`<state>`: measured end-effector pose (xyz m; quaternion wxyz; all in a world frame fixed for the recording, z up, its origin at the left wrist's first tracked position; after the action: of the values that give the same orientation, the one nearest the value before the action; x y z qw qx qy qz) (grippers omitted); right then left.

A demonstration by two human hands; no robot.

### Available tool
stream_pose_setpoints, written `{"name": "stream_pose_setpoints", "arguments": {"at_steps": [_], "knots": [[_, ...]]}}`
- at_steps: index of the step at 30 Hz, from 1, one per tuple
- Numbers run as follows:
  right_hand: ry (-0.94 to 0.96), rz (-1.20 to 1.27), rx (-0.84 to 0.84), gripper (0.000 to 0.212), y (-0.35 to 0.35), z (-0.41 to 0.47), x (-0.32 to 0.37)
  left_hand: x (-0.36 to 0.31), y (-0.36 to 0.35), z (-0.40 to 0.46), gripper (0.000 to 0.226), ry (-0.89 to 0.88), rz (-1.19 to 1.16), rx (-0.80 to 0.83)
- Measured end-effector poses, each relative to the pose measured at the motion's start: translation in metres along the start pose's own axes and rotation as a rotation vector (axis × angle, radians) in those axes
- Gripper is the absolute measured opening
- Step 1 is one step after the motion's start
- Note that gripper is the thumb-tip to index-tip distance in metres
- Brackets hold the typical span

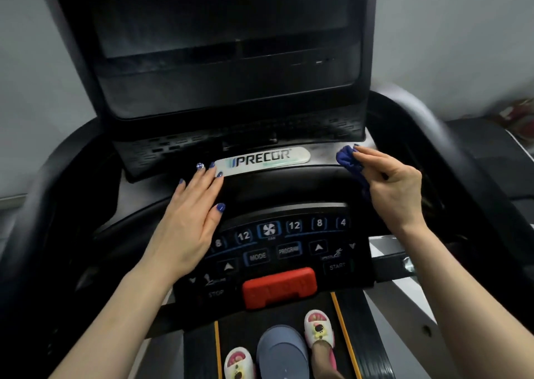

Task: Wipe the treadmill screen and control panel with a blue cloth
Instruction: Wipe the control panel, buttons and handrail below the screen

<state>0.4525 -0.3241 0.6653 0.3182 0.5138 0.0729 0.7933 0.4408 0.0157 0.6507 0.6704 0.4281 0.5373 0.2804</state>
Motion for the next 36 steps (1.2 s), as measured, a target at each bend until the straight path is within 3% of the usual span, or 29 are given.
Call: {"name": "stream_pose_setpoints", "arguments": {"at_steps": [10, 17, 23, 36], "knots": [[0.332, 0.075, 0.029, 0.025, -0.091, -0.041, 0.158, 0.107, 0.038, -0.108, 0.063, 0.185, 0.082, -0.062], [0.415, 0.183, 0.139, 0.025, -0.186, -0.082, 0.227, 0.175, 0.053, -0.154, 0.067, 0.303, 0.159, -0.084], [0.461, 0.197, 0.230, 0.025, -0.253, -0.118, 0.249, 0.196, 0.058, -0.174, 0.063, 0.303, 0.226, -0.142], [0.640, -0.156, 0.419, 0.031, -0.364, -0.168, 0.245, 0.217, 0.059, -0.187, 0.060, 0.359, 0.396, -0.153]]}}
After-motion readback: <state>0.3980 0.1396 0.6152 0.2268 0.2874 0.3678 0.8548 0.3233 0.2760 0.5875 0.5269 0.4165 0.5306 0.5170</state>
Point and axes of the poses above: each hand's wrist, its own z-axis towards the middle knuckle, its own y-axis out of the back of the hand, x = y × z, the point moved 7 cm from there along z, towards the middle knuckle, and after that the axes turned 8 degrees about y, right-handed, at the moved point
